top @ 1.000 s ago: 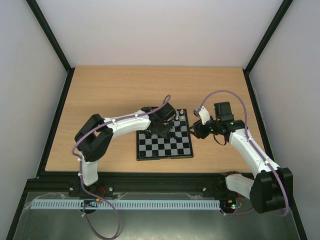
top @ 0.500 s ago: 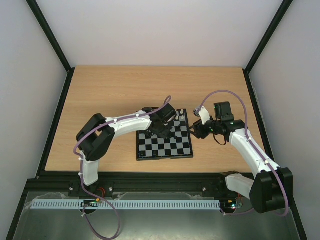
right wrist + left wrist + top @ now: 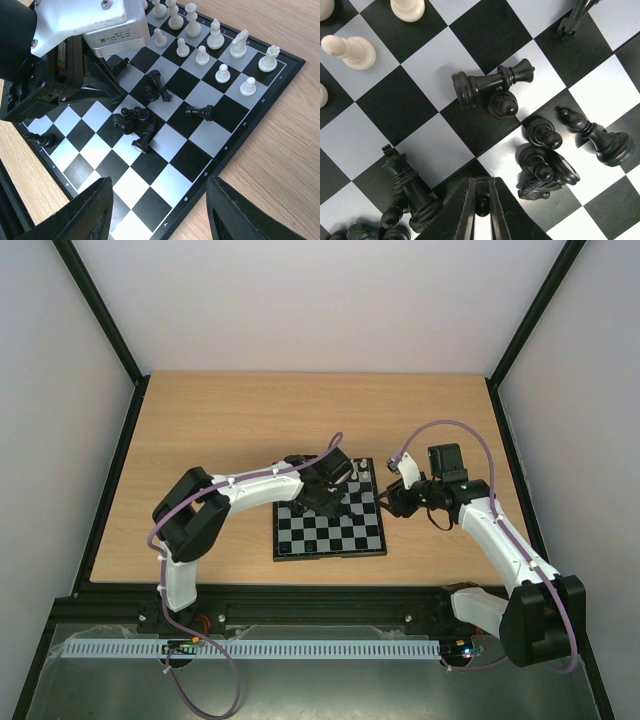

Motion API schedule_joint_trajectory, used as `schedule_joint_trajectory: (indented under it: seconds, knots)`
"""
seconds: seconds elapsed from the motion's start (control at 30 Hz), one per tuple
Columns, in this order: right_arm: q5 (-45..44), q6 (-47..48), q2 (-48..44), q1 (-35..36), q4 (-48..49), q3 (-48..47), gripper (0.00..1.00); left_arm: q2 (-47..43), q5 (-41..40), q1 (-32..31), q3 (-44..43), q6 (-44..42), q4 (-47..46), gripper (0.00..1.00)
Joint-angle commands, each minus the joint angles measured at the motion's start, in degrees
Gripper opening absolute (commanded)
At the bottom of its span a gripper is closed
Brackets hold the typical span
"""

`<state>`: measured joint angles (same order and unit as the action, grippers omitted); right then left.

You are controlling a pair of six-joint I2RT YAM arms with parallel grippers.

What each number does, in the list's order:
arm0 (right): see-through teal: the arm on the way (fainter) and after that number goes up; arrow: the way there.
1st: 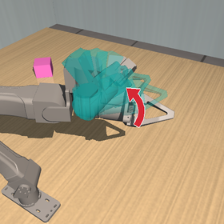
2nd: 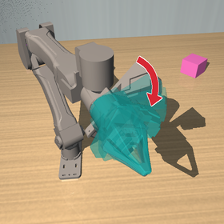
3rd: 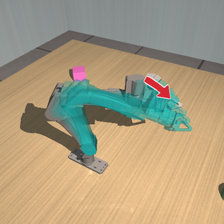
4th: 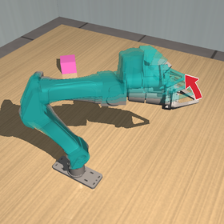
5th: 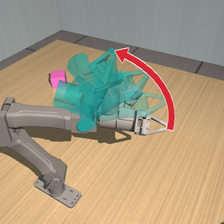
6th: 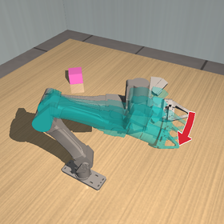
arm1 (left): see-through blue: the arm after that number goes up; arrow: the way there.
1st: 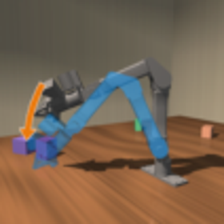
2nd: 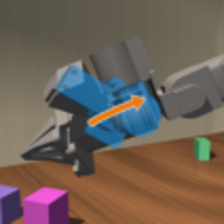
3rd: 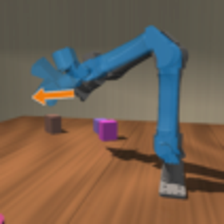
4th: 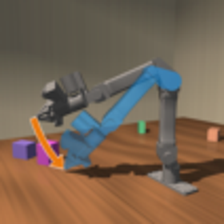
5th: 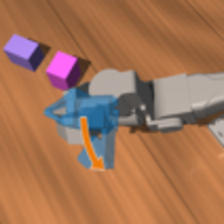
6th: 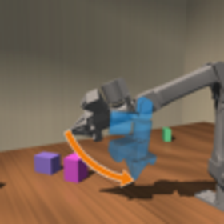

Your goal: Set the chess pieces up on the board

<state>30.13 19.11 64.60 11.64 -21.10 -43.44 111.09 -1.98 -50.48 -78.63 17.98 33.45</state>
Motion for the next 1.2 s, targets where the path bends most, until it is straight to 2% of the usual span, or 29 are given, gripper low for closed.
schedule_joint_trajectory:
  seconds: [0.0,0.63,1.17]
  knots:
    - [0.61,0.79,-0.97,-0.13,-1.57,0.55,0.53,-0.99,0.31,-0.36,1.55,-0.53,2.10,0.05]
    - [0.98,0.79,-0.80,-0.14,-1.66,0.55,0.53,-17.88,0.22,-0.62,20.36,5.44,4.49,0.04]
    - [1.06,0.66,-0.88,-0.13,-1.69,0.64,0.53,-21.06,-2.29,0.08,24.21,8.12,5.05,0.04]
